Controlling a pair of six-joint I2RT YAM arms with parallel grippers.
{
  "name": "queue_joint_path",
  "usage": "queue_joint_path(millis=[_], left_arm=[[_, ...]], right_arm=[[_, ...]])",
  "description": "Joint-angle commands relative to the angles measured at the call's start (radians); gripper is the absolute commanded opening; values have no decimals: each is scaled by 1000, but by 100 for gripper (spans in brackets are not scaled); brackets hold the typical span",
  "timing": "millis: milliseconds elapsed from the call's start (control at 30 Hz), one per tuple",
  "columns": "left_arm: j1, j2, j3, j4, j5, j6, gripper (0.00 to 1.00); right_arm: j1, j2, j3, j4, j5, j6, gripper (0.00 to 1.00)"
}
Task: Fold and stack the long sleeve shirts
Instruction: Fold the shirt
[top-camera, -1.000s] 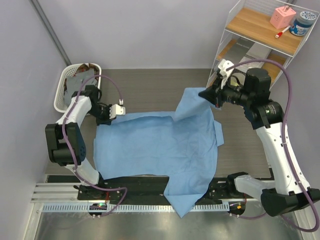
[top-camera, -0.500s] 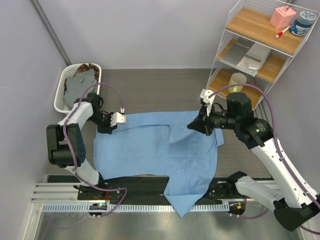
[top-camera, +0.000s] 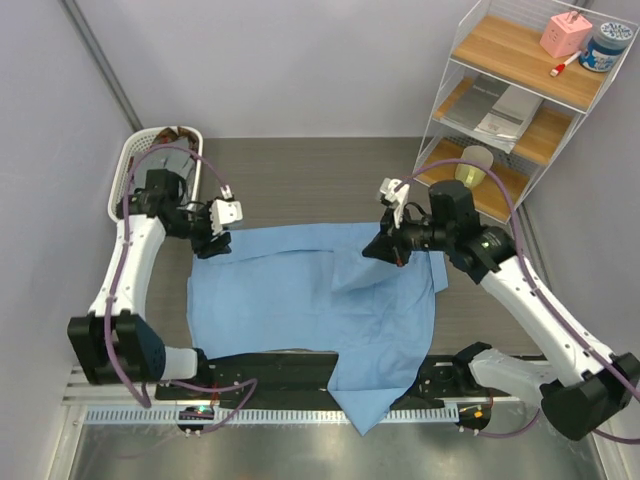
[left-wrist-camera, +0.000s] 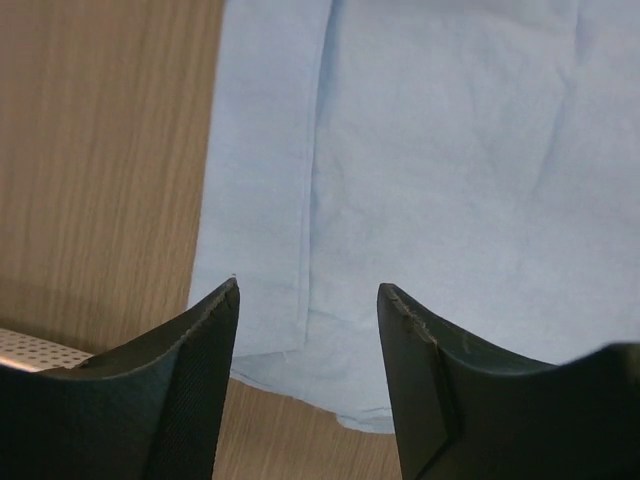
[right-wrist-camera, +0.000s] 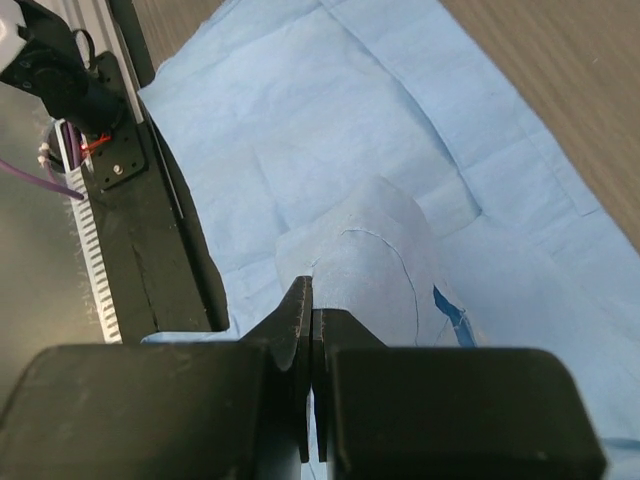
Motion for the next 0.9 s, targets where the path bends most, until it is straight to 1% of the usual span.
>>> queue_joint_path(millis=[0, 67, 100, 167, 200, 233, 267, 300, 333, 367, 400, 433, 467, 533, 567, 600, 633, 667, 700, 733, 767, 800, 833, 867], left_arm=[[3, -145, -33, 107, 170, -218, 65], [-9, -211, -54, 162, 192, -255, 70], [-17, -228, -73, 177, 193, -287, 77], [-64, -272, -85, 199, 192, -315, 82], [-97, -283, -87, 205, 178, -327, 88], [-123, -289, -84, 211, 166, -374, 90], [-172, -292, -79, 217, 154, -396, 92], [-195, -289, -76, 219, 141, -417, 98], [-213, -283, -64, 223, 137, -457, 98], [-229, -274, -58, 224, 141, -483, 98], [-229, -257, -52, 230, 158, -511, 98], [-229, -246, -50, 240, 160, -546, 98], [-229, -237, -53, 245, 166, -586, 98], [-229, -220, -83, 234, 189, -568, 96], [-229, -219, -99, 242, 190, -567, 95], [-232, -216, -114, 257, 189, -565, 94], [-236, -205, -131, 263, 181, -563, 93], [-250, -197, -154, 262, 161, -551, 92], [-264, -188, -165, 259, 146, -518, 91], [-279, -161, -174, 257, 129, -504, 90], [-314, -147, -191, 260, 103, -494, 88], [-334, -133, -197, 272, 95, -499, 86], [-357, -115, -202, 311, 86, -517, 84], [-402, -83, -206, 343, 80, -548, 83]], right_arm=[[10, 118, -8, 138, -28, -3, 1], [18, 176, 18, 181, -38, 0, 1], [31, 192, 44, 197, -40, -3, 1], [50, 238, 78, 203, -58, -32, 1], [64, 250, 115, 189, -67, -99, 1], [97, 264, 133, 136, -72, -148, 1], [122, 276, 150, 99, -69, -219, 1], [145, 299, 176, 61, -61, -344, 1], [186, 313, 186, -5, -55, -409, 1], [202, 324, 193, -36, -45, -460, 1], [215, 351, 200, -70, -38, -507, 1], [231, 364, 198, -144, -29, -599, 1], [251, 375, 194, -186, -14, -641, 1], [265, 373, 129, -263, 12, -710, 1], [271, 364, 94, -275, 26, -721, 1], [272, 355, 19, -285, 58, -730, 5], [272, 326, -19, -292, 75, -738, 11], [274, 318, -52, -297, 95, -745, 23], [275, 310, -94, -309, 124, -750, 43], [275, 306, -107, -335, 136, -755, 52], [275, 293, -118, -338, 149, -732, 59], [275, 283, -129, -337, 161, -713, 64], [274, 272, -130, -334, 178, -694, 73], [272, 246, -129, -331, 186, -672, 74]])
